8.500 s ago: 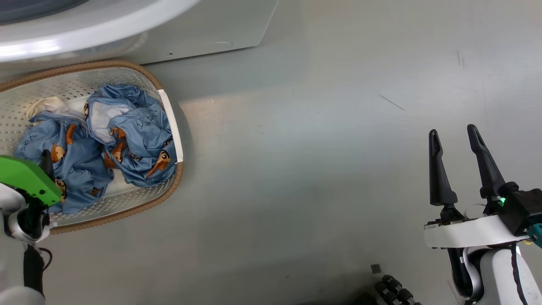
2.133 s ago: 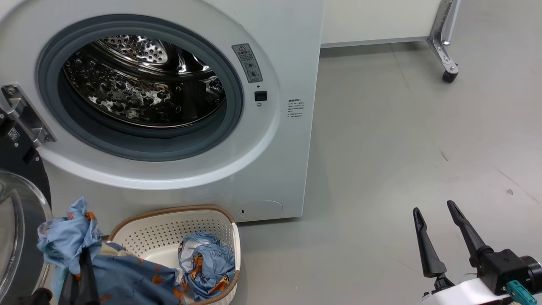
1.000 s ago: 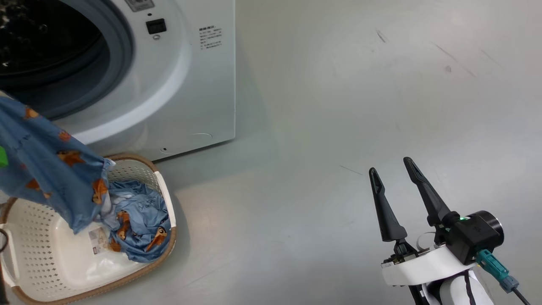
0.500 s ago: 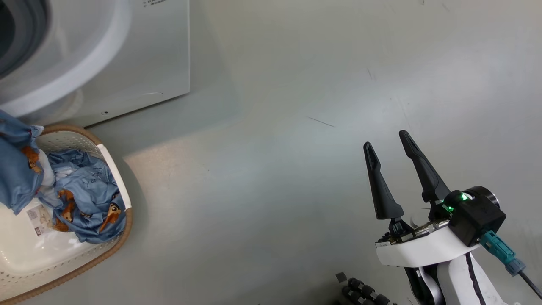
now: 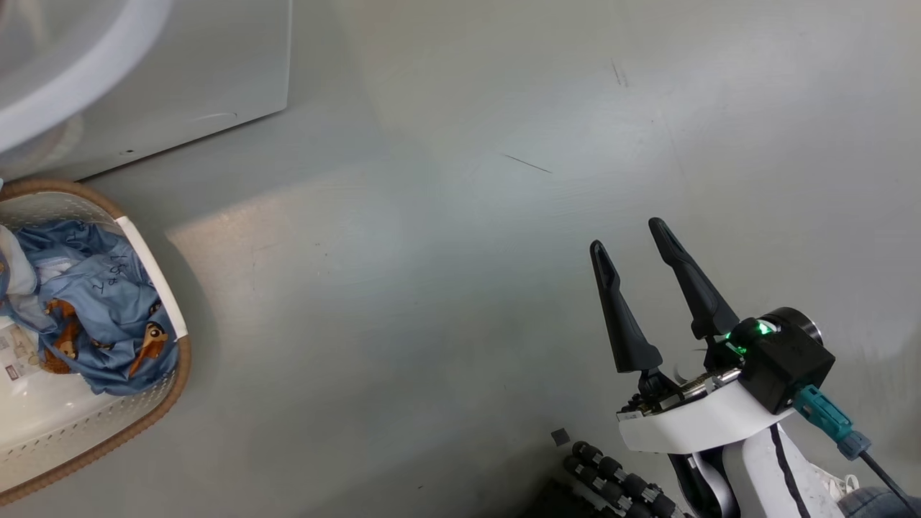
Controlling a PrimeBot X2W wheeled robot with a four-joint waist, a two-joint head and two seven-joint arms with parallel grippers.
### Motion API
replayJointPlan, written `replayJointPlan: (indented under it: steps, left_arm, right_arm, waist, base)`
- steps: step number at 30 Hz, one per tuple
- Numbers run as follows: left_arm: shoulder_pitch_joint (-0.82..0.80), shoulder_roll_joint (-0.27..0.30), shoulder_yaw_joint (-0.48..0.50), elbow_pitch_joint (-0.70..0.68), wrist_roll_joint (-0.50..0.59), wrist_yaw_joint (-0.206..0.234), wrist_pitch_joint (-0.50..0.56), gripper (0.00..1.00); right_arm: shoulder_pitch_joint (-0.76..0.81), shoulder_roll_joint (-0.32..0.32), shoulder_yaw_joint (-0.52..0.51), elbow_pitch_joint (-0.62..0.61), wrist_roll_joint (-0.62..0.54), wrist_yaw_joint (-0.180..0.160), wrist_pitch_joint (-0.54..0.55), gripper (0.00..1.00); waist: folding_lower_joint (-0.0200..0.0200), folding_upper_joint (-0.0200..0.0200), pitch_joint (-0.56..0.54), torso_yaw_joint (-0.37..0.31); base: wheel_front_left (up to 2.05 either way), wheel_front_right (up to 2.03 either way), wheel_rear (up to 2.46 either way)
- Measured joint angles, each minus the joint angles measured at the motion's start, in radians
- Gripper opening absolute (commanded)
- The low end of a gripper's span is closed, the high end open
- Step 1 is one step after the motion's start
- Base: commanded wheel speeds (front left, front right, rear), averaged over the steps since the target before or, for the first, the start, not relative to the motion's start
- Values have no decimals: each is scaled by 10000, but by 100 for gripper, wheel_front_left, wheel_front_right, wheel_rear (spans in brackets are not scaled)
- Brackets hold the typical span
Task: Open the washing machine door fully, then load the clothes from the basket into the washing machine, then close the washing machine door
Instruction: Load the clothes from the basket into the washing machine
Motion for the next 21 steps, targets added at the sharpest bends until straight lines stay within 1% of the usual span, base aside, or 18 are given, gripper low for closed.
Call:
replayJointPlan:
  steps: [4, 6, 11, 16, 19, 21]
  left_arm:
    - [-497, 253, -153, 146, 67, -349, -391, 0]
    - [-700, 416, -360, 295, 293, -481, -464, 0]
    - [-1179, 476, -715, 658, 543, -692, -895, 0]
    - [-1656, 934, -744, 1011, 805, -709, -1022, 0]
    - [-2266, 963, -784, 1198, 813, -709, -1177, 0]
    - [-2377, 970, -1001, 1536, 959, -711, -1080, 0]
  right_arm:
    - [0, 8, 82, 12, 134, 0, 0, 100]
    - [0, 6, 123, 12, 148, 0, 0, 100]
    - [0, 8, 146, 13, 148, -8, 0, 100]
    - [-1, 19, 412, 58, 211, -6, 0, 100]
    - [29, 23, 345, 79, 213, -13, 0, 100]
    - [32, 19, 320, 107, 215, -23, 0, 100]
  waist:
    - [0, 0, 81, -78]
    - [0, 0, 115, -124]
    - [0, 0, 178, -210]
    - [-1, 0, 187, -391]
    - [-1, 0, 197, -509]
    - [-1, 0, 201, -539]
  base:
    - [0, 0, 0]
    - [0, 0, 0]
    - [0, 0, 0]
    - [0, 0, 0]
    - [0, 0, 0]
    - [0, 0, 0]
